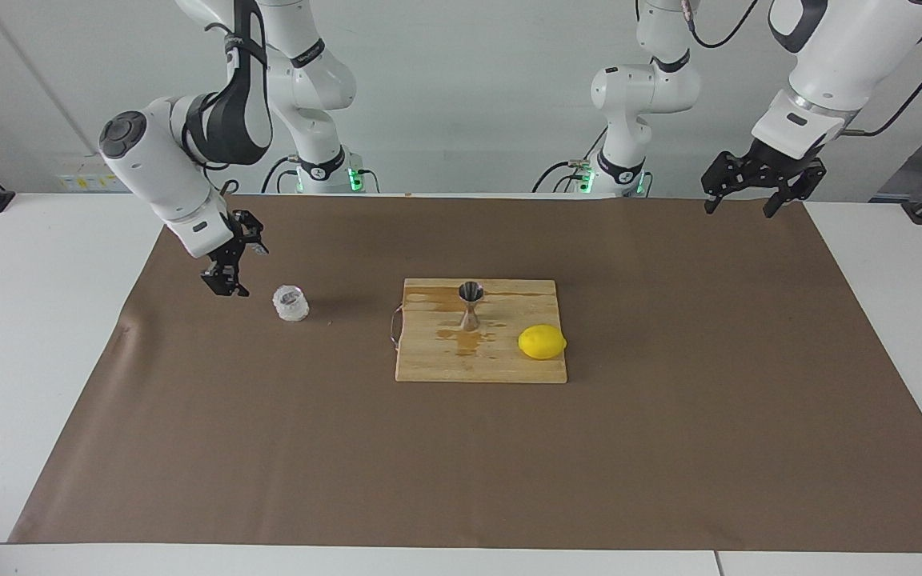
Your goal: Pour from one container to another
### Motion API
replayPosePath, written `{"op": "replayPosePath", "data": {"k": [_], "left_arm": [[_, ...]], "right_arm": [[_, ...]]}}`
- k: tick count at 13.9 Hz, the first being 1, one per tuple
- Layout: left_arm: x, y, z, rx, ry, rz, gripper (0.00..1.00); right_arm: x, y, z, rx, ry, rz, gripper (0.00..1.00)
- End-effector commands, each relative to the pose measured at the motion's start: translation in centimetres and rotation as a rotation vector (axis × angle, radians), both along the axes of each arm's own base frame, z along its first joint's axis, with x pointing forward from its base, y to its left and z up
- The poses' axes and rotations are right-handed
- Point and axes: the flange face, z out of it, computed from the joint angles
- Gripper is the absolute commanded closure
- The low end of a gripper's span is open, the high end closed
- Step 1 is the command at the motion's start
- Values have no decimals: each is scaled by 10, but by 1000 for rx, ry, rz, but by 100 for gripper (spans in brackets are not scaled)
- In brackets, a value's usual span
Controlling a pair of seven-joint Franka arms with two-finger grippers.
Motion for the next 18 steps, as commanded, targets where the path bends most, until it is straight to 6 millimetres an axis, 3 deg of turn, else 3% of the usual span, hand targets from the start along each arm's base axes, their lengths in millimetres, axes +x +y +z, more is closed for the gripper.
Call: {"op": "replayPosePath", "data": {"k": [1,4,11,13,18], "left_arm": [[-4,5,7,16,11,-16,0],[-5,10,17,33,36,-20,0],[-5,32,14,4,37,41,0],[-6,32,10,4,44,36,0],[-8,27,8,7,52,30,0]], "right_arm": [[-6,-1,-25,55,-26,64,0],[-24,-16,-57,112,-47,48,0],[-42,-9,-95,168,-73,49,0],[-40,-10,-95,157,-102,58,0],[-36,-10,-119,186,-114,45,0]]}}
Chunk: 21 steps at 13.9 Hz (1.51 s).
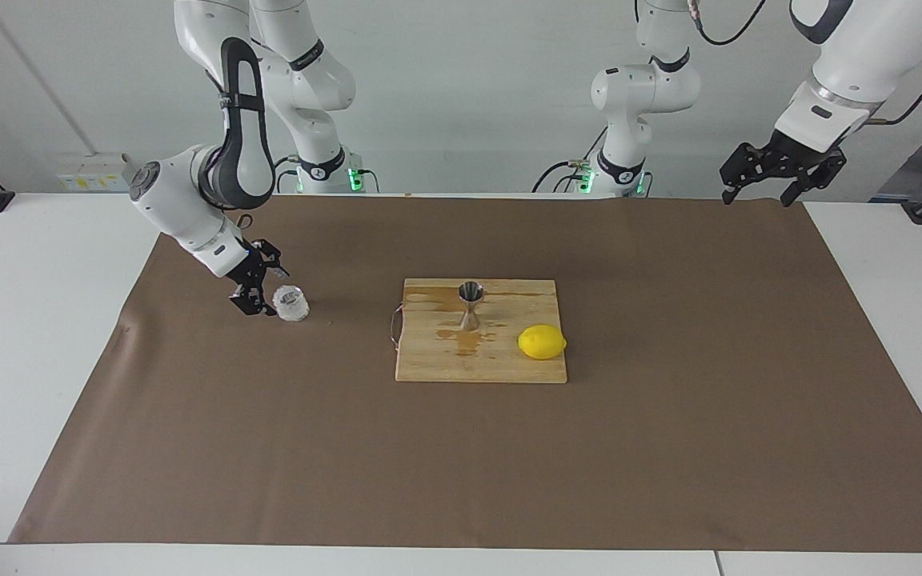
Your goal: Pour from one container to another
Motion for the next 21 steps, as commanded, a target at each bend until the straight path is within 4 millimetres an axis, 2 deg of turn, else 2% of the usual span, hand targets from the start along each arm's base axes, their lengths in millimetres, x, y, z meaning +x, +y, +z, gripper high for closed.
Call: {"op": "replayPosePath", "data": {"k": [1,5,6,13,15,19,21], "left_arm": [[-3,5,-1,-9,13,10,0],[-3,5,-1,-9,13,12,0],[-3,5,-1,-9,13,12,0],[-3,5,-1,-9,13,12,0],[-3,5,-1,-9,13,12,0],[-3,5,-1,-9,13,12,0],[-3,5,-1,-9,13,12,0]], "right_arm": [[2,7,-10,23,-22,-6,0],[5,21,-11,19,-31,16,0],[5,20,-17,26,-23,6,0],[4,19,-24,34,-24,27,0],[4,16,-35,32,-29,39,0],[5,14,-34,30,-46,52,0],[4,17,-34,50,-43,35,27]]}}
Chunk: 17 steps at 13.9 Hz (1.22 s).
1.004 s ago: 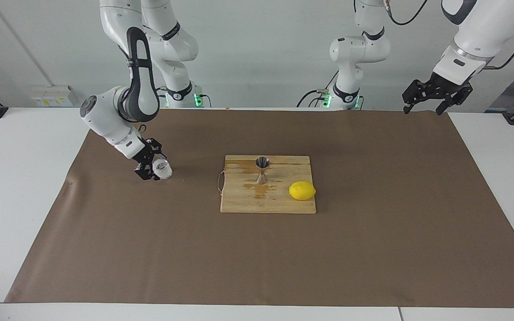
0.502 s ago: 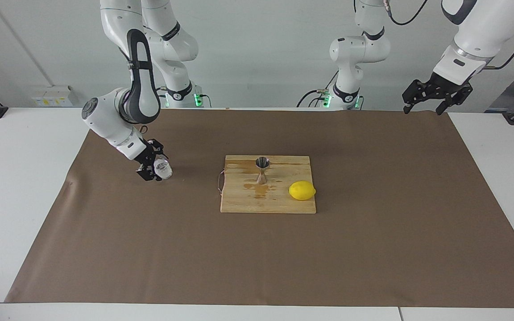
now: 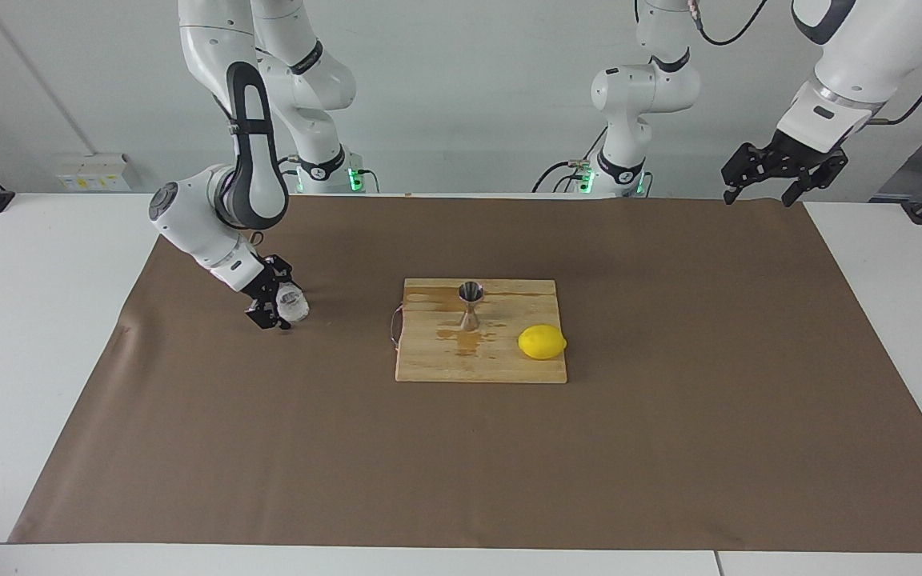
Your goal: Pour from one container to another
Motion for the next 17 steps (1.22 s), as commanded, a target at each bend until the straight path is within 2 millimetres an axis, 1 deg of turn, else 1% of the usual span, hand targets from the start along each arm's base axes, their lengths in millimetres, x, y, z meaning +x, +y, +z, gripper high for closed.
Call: {"op": "replayPosePath", "data": {"k": [1,3,4,5,6,7,10,11,13,14,15,17], "left_arm": [[-3,2,-1,-9,11,5,0],[-3,2,-1,-9,11,5,0],[-3,2,-1,-9,11,5,0],[-3,2,-1,-9,11,5,0],[-3,2,-1,-9,11,5,0],[-3,2,-1,-9,11,5,0],[-3,2,-1,-9,11,5,0],[-3,2,-1,-9,11,5,0],[-3,2,-1,-9,11,5,0],[-3,2,-1,-9,11,5,0],[-3,2,-1,-9,11,5,0],[-3,2,-1,-9,11,5,0]], "right_arm": [[-1,1,-2,28,-16,-6,38],[-1,3,-2,33,-13,-10,58],[0,2,-1,39,-14,-16,70],[0,3,-1,47,-12,-21,79],[2,3,0,49,-15,-24,85],[4,4,4,49,-21,-25,95],[14,9,19,49,-49,-25,96],[19,15,26,58,-45,-36,96],[26,34,39,65,-51,-44,96],[32,45,50,64,-63,-49,96],[35,56,56,66,-63,-51,96],[40,71,64,73,-52,-80,96]]}}
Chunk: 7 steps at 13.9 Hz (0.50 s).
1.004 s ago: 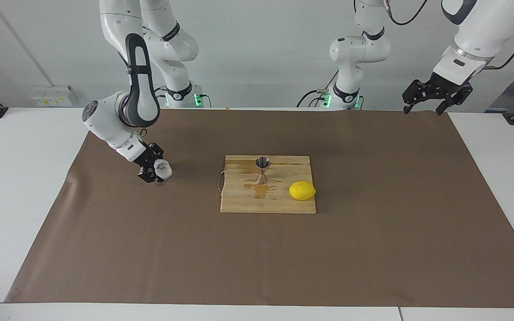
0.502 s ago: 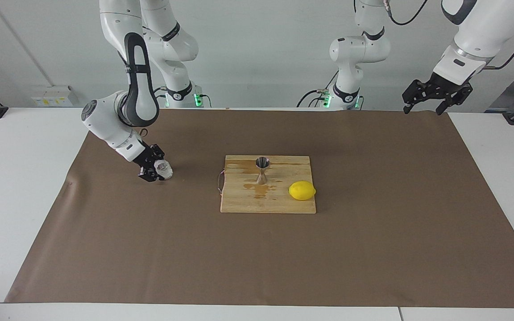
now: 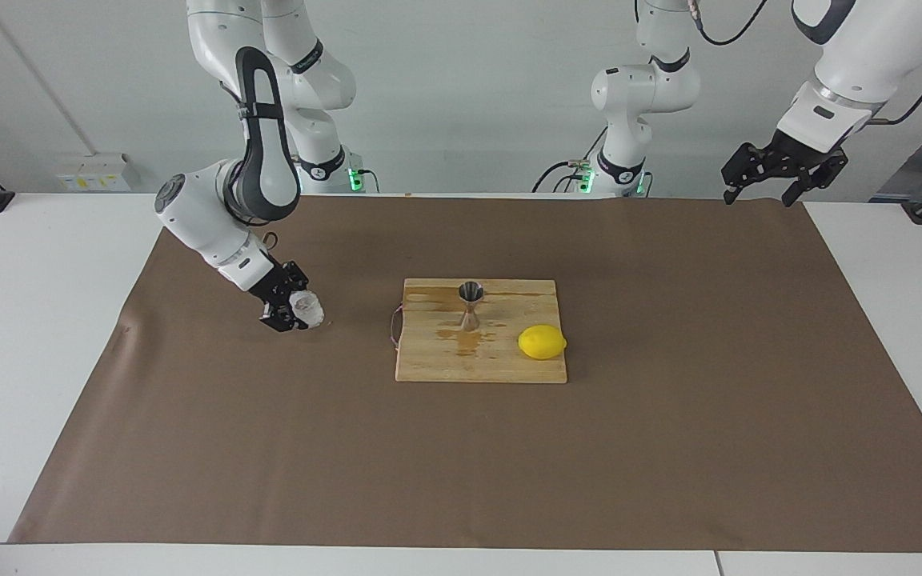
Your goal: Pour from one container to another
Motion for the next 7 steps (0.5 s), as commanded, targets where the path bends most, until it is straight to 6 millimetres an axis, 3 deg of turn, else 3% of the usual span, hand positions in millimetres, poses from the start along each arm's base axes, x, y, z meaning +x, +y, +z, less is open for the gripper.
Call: {"op": "replayPosePath", "data": {"k": [1,7], "left_arm": [[-3,2,-1,-9,11,5,0],[-3,2,-1,-9,11,5,0]], "right_arm": [[8,21,20,31,6,-41,96],[33,98,64,-59,30,-106,96]]}}
